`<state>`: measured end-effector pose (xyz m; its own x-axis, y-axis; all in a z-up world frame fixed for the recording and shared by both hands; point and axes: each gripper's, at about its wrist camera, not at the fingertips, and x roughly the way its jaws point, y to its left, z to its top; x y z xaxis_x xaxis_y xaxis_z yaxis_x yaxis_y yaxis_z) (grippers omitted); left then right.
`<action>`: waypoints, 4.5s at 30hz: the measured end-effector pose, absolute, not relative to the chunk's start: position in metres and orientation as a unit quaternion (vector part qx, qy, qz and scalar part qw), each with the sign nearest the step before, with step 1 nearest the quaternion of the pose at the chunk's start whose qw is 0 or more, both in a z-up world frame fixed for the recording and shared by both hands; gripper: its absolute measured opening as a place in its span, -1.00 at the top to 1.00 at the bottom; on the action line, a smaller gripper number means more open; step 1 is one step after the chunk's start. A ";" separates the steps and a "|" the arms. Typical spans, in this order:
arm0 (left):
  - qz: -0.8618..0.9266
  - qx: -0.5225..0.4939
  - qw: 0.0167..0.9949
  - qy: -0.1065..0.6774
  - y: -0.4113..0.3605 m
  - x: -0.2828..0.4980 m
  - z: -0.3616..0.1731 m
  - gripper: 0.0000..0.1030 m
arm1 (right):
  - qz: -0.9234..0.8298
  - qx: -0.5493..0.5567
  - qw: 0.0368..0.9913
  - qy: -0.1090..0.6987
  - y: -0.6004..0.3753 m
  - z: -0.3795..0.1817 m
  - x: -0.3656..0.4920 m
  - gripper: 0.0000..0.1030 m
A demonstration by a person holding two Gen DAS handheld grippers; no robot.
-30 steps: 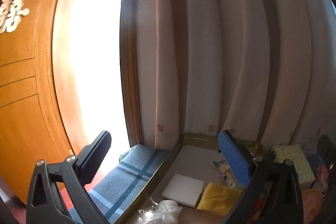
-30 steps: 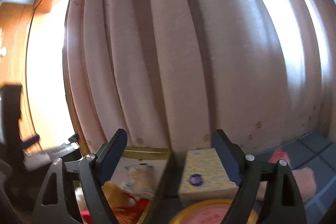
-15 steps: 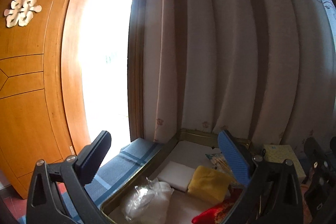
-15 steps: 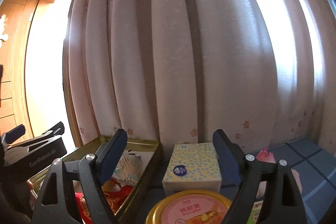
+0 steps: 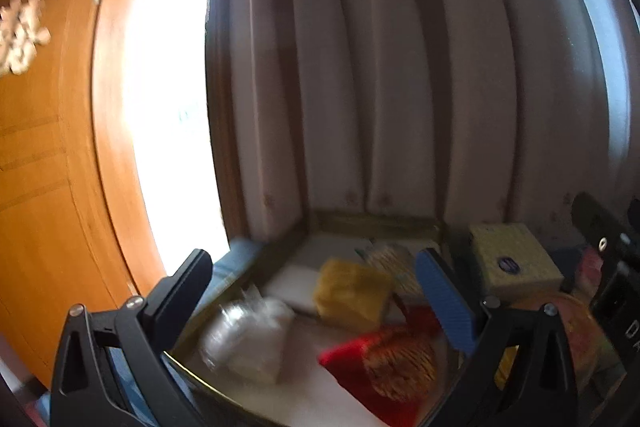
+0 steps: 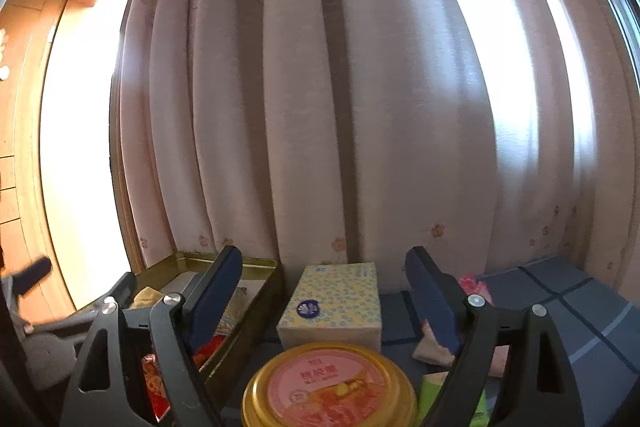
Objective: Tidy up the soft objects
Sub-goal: 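Withdraw both tools from the tray back toward the remaining items, then grasp the green tissue pack with the right tool while the left tool grasps the teal cloth, then carry the green tissue pack and teal cloth with both tools over the gold tray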
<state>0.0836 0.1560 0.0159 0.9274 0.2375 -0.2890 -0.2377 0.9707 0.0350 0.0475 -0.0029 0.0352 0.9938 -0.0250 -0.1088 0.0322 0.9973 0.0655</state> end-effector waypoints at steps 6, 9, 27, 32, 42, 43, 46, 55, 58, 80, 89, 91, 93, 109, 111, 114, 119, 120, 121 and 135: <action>0.139 -0.013 0.978 0.153 0.153 0.079 0.011 -0.99 | -0.024 0.026 0.998 0.051 -0.014 0.035 0.037 -0.66; 0.135 -0.013 0.978 0.158 0.148 0.077 0.010 -1.00 | -0.028 0.033 0.998 0.046 -0.022 0.036 0.031 -0.66; 0.090 0.002 0.981 0.173 0.088 0.054 0.011 -1.00 | -0.072 0.054 0.995 0.039 -0.077 0.035 0.009 -0.66; 0.082 0.010 0.981 0.174 0.072 0.051 0.010 -1.00 | -0.085 0.058 0.994 0.035 -0.093 0.035 0.003 -0.66; 0.064 0.022 0.981 0.184 0.045 0.051 0.012 -1.00 | -0.105 0.073 0.991 0.041 -0.128 0.033 -0.007 -0.66; 0.063 0.023 0.981 0.184 0.042 0.051 0.013 -1.00 | -0.107 0.072 0.991 0.042 -0.131 0.033 -0.008 -0.66; 0.060 0.028 0.980 0.189 0.035 0.050 0.013 -1.00 | -0.114 0.070 0.990 0.043 -0.139 0.033 -0.011 -0.66; 0.044 0.043 0.979 0.194 0.012 0.048 0.013 -1.00 | -0.135 0.068 0.988 0.044 -0.166 0.033 -0.018 -0.66; 0.031 0.034 0.977 0.207 0.011 0.046 0.012 -1.00 | -0.147 0.069 0.985 0.055 -0.178 0.032 -0.017 -0.66; 0.024 0.044 0.953 0.298 0.003 0.024 -0.020 -0.75 | 0.073 0.158 0.937 0.303 -0.164 -0.007 0.039 -0.14; 0.023 0.025 0.953 0.302 0.010 0.026 -0.019 -0.78 | 0.115 0.174 0.898 0.388 -0.135 -0.030 0.080 -0.14; 0.022 0.025 0.953 0.302 0.010 0.026 -0.019 -0.85 | 0.128 0.195 0.887 0.398 -0.135 -0.036 0.085 -0.12; 0.019 0.025 0.953 0.302 0.010 0.026 -0.018 -0.88 | 0.133 0.200 0.887 0.394 -0.136 -0.037 0.087 0.05; -0.069 -0.005 0.939 0.336 -0.022 0.033 -0.019 -0.86 | 0.131 0.236 0.934 0.236 -0.216 0.004 0.018 0.33; -0.076 0.012 0.935 0.346 -0.038 0.039 -0.017 -0.75 | 0.106 0.239 0.939 0.224 -0.225 0.001 0.015 0.33; -0.086 0.033 0.930 0.356 -0.059 0.042 -0.016 -0.60 | 0.099 0.262 0.935 0.216 -0.235 -0.004 0.013 0.33; -0.077 0.066 0.909 0.405 -0.090 0.062 -0.033 -0.05 | 0.100 0.285 0.929 0.214 -0.245 -0.012 0.016 0.33; -0.076 0.063 0.902 0.421 -0.093 0.066 -0.038 0.03 | 0.100 0.287 0.929 0.212 -0.246 -0.012 0.013 0.33; -0.076 0.054 0.898 0.430 -0.094 0.070 -0.042 0.06 | 0.100 0.288 0.929 0.211 -0.247 -0.013 0.012 0.33; -0.103 0.071 0.899 0.419 -0.111 0.066 -0.048 0.73 | 0.102 0.319 0.916 0.221 -0.257 -0.031 0.018 0.33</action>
<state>0.0660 -0.1107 -0.0485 0.6282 -0.1263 -0.7677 0.2458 0.9684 0.0417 0.0176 -0.2569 -0.0313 0.8811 0.3289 -0.3400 -0.0466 0.7756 0.6295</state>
